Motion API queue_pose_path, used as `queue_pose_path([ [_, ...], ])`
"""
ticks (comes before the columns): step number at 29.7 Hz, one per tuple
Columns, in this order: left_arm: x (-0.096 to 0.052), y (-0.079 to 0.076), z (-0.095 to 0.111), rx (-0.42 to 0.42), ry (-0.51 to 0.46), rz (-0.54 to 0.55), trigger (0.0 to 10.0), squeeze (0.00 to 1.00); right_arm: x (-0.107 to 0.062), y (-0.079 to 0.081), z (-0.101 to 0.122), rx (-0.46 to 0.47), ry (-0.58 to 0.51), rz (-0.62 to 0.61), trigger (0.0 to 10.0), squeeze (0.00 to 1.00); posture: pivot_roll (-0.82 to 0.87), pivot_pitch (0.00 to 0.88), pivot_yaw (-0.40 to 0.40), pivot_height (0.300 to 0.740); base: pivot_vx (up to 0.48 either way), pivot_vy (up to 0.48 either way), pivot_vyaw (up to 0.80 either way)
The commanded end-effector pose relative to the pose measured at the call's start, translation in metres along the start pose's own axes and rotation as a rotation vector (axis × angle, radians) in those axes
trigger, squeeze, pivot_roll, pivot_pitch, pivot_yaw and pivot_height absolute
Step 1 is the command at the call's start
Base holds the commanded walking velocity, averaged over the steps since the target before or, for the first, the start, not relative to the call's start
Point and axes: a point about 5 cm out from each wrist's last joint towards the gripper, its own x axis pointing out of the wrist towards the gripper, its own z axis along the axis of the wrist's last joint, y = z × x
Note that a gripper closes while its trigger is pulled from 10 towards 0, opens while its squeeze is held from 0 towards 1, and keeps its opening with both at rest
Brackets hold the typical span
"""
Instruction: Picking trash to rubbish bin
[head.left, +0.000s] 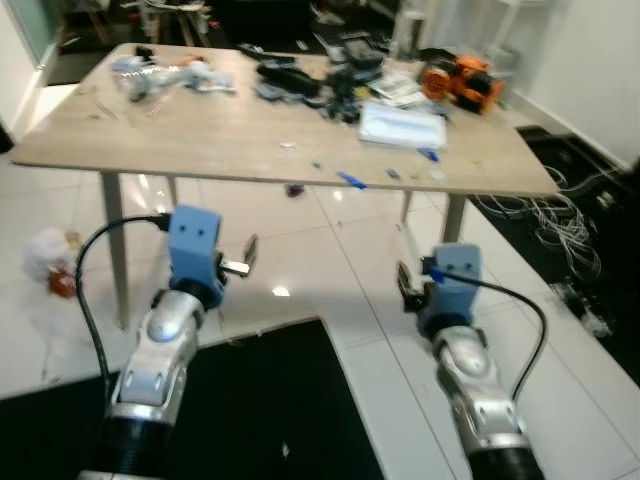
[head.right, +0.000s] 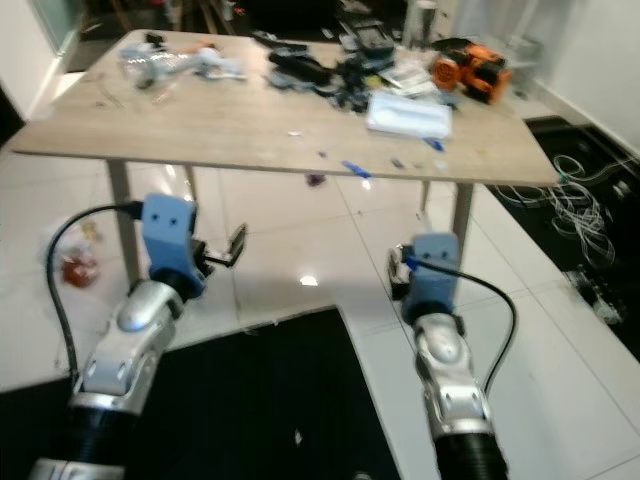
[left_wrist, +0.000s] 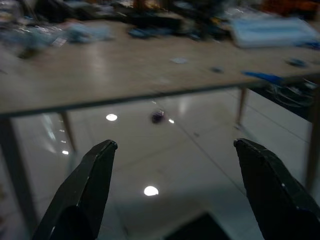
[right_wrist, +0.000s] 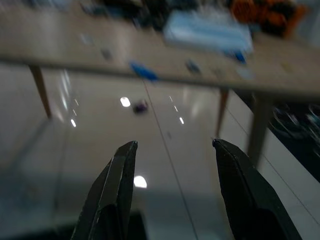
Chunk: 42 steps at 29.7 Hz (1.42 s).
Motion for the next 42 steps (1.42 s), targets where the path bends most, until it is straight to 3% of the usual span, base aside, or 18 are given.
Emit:
queue_pose_path([
  [1, -0.003, 0.003, -0.006, 0.002, 0.020, 0.006, 10.0, 0.00, -0.002, 0.003, -0.002, 0.023, 0.002, 0.001, 10.0, 0.00, -0.05, 0.114, -0.010, 0.740, 0.472, 0.000, 0.00],
  [25, -0.001, -0.004, 0.000, 0.002, 0.000, -0.034, 10.0, 0.00, -0.005, -0.019, 0.005, -0.015, -0.046, -0.090, 10.0, 0.00, -0.05, 0.123, -0.006, 0.740, 0.469, 0.000, 0.00],
  [27, 0.000, -0.002, 0.001, 0.003, 0.000, -0.031, 10.0, 0.00, -0.004, -0.015, 0.008, 0.012, -0.061, -0.047, 10.0, 0.00, -0.05, 0.126, -0.003, 0.740, 0.469, 0.000, 0.00],
  [28, 0.000, -0.001, 0.001, 0.005, -0.001, -0.027, 10.0, 0.00, -0.003, -0.005, 0.012, 0.057, -0.082, 0.052, 10.0, 0.00, -0.05, 0.128, -0.002, 0.740, 0.469, 0.000, 0.00],
  [29, 0.000, -0.001, 0.001, 0.005, -0.001, -0.027, 10.0, 0.00, -0.003, -0.005, 0.012, 0.057, -0.082, 0.052, 10.0, 0.00, -0.05, 0.128, -0.002, 0.740, 0.469, 0.000, 0.00],
  [32, 0.000, 0.001, 0.002, 0.005, -0.002, -0.022, 10.0, 0.00, -0.009, 0.018, 0.018, 0.038, -0.106, 0.241, 10.0, 0.00, -0.06, 0.131, -0.003, 0.740, 0.470, 0.000, 0.00],
  [42, -0.001, -0.002, 0.001, -0.004, -0.001, -0.021, 10.0, 0.00, -0.019, 0.031, 0.010, 0.025, -0.085, 0.244, 10.0, 0.00, -0.06, 0.146, -0.007, 0.740, 0.469, 0.000, 0.00],
])
